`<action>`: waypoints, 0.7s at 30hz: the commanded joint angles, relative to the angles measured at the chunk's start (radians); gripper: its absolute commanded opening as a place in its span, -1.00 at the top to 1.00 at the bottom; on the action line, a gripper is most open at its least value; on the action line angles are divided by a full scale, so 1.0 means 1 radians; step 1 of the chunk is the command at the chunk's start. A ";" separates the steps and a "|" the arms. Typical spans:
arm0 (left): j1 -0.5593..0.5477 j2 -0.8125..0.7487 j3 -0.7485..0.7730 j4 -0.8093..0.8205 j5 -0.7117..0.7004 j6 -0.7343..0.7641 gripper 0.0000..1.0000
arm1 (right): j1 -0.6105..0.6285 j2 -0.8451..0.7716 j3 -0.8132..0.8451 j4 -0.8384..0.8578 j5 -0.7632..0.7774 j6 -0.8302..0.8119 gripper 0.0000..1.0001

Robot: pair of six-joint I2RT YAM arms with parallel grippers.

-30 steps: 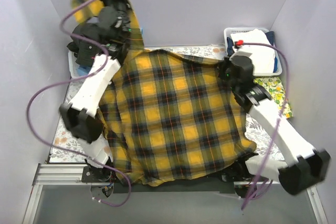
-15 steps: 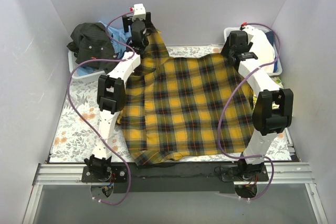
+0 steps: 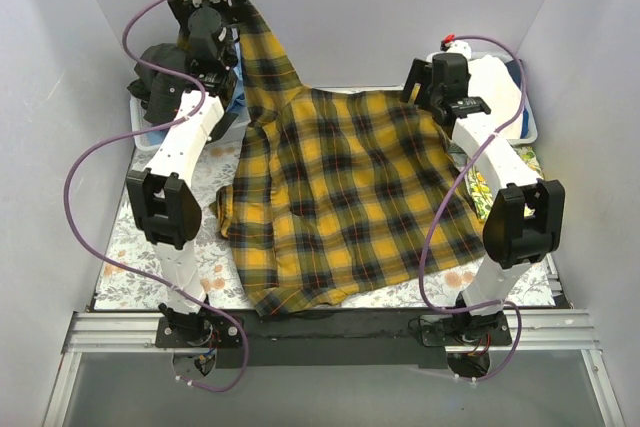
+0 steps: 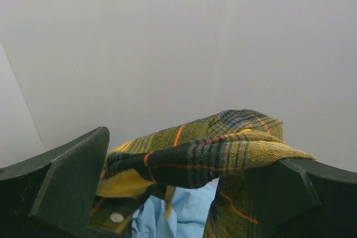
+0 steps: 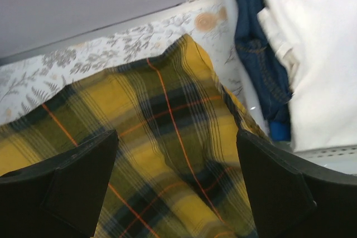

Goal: Fold and stack the long sleeve shirts
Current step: Flatten the shirt out

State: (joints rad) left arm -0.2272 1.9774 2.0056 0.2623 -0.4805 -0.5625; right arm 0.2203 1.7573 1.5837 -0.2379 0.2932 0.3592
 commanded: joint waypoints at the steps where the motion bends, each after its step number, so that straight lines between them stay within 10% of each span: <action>1: 0.008 -0.034 -0.079 -0.134 0.060 0.018 -0.96 | 0.040 -0.087 -0.077 -0.008 -0.101 -0.031 -0.87; 21: 0.003 0.190 0.113 -0.512 0.373 -0.045 -0.96 | 0.163 0.183 0.008 -0.164 -0.465 -0.137 -0.80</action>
State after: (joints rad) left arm -0.2237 2.2196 2.0552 -0.1719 -0.1764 -0.6365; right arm 0.3634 1.8244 1.4490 -0.3367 -0.0673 0.2535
